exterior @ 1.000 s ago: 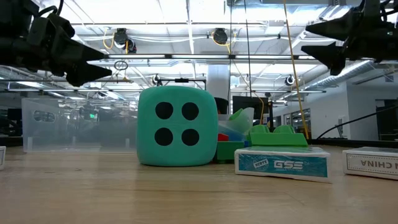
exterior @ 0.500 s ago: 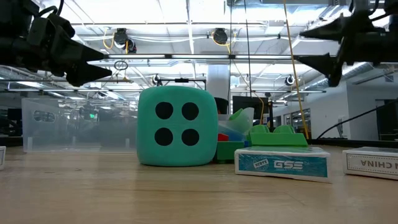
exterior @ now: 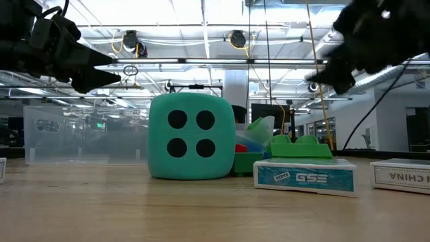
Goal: Pick & Place Toys
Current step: Put the green game piece into the right transparent bin
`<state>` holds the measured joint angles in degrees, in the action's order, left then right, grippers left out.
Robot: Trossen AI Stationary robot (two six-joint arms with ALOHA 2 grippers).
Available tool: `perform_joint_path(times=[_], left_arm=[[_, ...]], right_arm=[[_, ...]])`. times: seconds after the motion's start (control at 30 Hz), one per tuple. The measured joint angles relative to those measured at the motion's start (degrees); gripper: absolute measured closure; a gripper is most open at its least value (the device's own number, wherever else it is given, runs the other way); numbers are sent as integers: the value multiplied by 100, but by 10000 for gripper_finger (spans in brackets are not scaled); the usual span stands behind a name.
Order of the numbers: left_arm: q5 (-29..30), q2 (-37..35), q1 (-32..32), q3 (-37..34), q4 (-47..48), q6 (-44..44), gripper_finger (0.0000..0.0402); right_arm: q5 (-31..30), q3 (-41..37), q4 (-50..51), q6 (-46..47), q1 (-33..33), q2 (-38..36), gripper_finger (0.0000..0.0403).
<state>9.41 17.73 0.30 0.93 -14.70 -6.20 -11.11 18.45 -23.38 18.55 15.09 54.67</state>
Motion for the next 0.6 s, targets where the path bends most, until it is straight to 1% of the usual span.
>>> perform_joint_path(times=[0.07,0.13,0.2,0.33,0.43,0.6], left_arm=[[0,-2,0,0,-4,-2,36],[-8,0,-2,0,-3,-4,36],[-12,0,-4,0,-8,-4,36],[-13,0,-2,0,-14,-4,36],[-22,0,-2,2,-30,-4,36],[-37,0,-2,2,-22,-4,36]], right_arm=[[-362,413,907,58,107,593,135],[-590,693,1348,257,138,1141,135],[-598,921,1165,375,152,1629,135],[-527,951,610,401,150,2457,135],[-536,969,67,437,135,2846,135],[-544,965,-256,404,51,3387,135]])
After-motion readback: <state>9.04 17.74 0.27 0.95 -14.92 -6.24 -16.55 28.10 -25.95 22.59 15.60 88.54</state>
